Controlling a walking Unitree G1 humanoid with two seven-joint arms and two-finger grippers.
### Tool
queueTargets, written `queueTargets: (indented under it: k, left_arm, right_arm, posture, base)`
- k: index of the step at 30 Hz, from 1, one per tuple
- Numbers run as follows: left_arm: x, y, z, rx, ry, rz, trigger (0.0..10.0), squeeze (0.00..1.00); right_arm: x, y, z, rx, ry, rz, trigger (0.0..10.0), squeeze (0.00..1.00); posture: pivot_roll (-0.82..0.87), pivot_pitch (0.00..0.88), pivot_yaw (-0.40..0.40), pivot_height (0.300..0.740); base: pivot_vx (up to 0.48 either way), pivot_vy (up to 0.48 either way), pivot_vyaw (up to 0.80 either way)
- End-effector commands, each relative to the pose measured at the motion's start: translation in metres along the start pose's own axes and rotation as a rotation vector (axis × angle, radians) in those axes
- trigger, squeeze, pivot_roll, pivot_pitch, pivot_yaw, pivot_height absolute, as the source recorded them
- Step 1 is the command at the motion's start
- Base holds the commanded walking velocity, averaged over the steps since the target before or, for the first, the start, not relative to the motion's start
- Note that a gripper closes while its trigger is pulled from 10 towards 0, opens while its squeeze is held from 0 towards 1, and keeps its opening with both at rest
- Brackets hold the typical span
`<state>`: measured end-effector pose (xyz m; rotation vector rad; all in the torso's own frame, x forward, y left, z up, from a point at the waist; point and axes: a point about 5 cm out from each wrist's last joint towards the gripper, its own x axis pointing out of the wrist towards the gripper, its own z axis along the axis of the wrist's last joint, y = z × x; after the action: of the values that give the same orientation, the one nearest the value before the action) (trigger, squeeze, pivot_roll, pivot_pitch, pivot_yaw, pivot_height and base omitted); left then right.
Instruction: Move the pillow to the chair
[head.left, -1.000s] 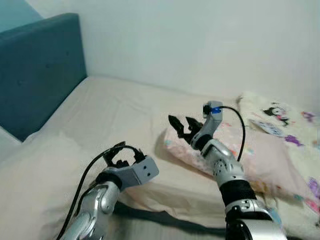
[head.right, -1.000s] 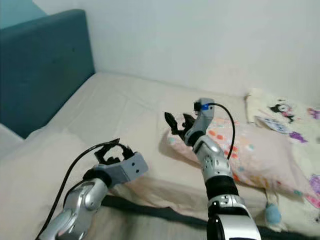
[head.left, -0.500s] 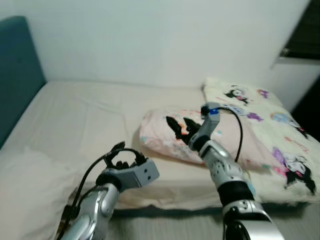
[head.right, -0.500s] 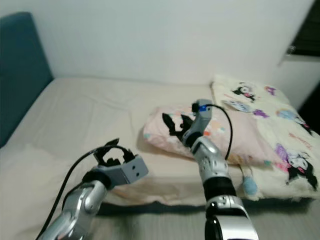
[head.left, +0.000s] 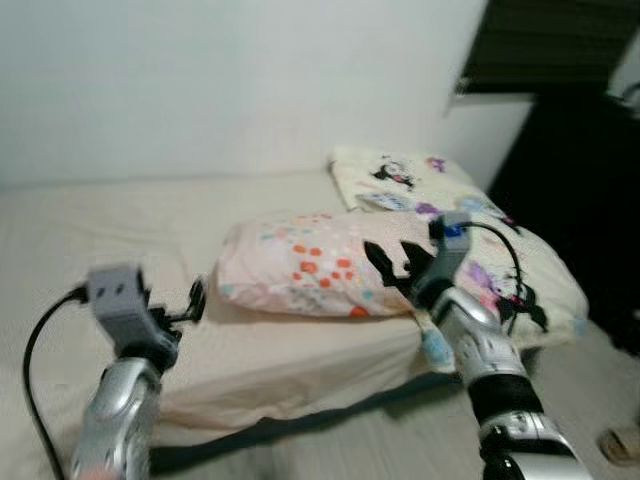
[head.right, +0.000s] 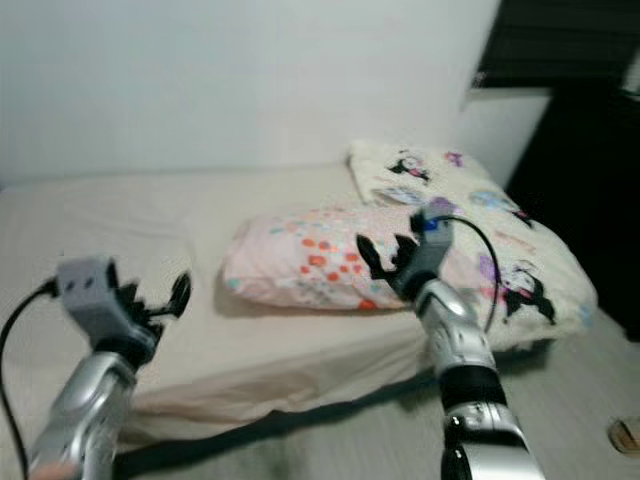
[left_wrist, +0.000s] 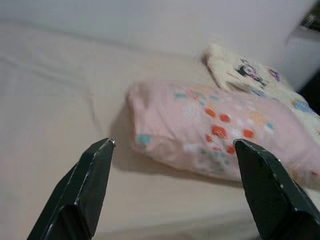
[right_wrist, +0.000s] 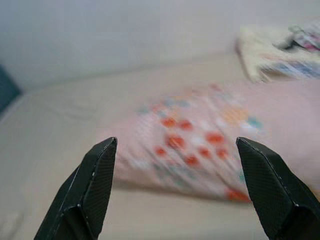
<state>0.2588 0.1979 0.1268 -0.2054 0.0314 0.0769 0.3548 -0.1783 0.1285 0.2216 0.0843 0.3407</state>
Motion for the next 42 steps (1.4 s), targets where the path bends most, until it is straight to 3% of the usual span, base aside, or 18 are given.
queueTargets:
  k: [1, 4, 6, 20, 28, 42]
  left_arm:
    - [-0.004, -0.006, -0.002, 0.063, -0.001, -0.025, 10.0, 0.00]
    - [-0.028, -0.016, -0.019, 0.162, 0.025, -0.070, 10.0, 0.00]
    - [-0.031, -0.018, -0.018, 0.170, 0.013, -0.064, 10.0, 0.00]
    - [-0.032, -0.012, -0.014, 0.228, 0.004, 0.004, 10.0, 0.00]
    - [-0.034, -0.013, -0.018, 0.282, 0.029, 0.028, 10.0, 0.00]
    - [-0.033, -0.014, -0.017, 0.294, 0.031, 0.032, 10.0, 0.00]
  right_arm:
    - [-0.007, 0.001, -0.003, -0.031, 0.016, 0.028, 10.0, 0.00]
    - [-0.052, 0.022, -0.034, -0.024, 0.059, 0.044, 10.0, 0.00]
    - [-0.057, 0.029, -0.036, -0.045, 0.054, 0.040, 10.0, 0.00]
    - [-0.051, 0.028, -0.028, -0.066, 0.037, 0.043, 10.0, 0.00]
    - [-0.053, 0.033, -0.024, -0.122, 0.057, 0.073, 10.0, 0.00]
    - [-0.053, 0.037, -0.023, -0.137, 0.059, 0.129, 10.0, 0.00]
  posture:
    - [-0.02, 0.000, -0.094, 0.740]
    - [-0.04, 0.000, -0.072, 0.740]
    - [-0.04, 0.000, -0.070, 0.740]
    - [-0.03, 0.000, -0.091, 0.740]
    - [-0.02, 0.000, -0.098, 0.740]
    - [-0.03, 0.000, -0.097, 0.740]
  base:
    - [0.000, 0.000, -0.68]
    - [0.000, 0.000, -0.68]
    - [0.000, 0.000, -0.68]
    - [0.000, 0.000, -0.68]
    - [0.451, 0.000, 0.00]
    - [0.447, 0.000, 0.80]
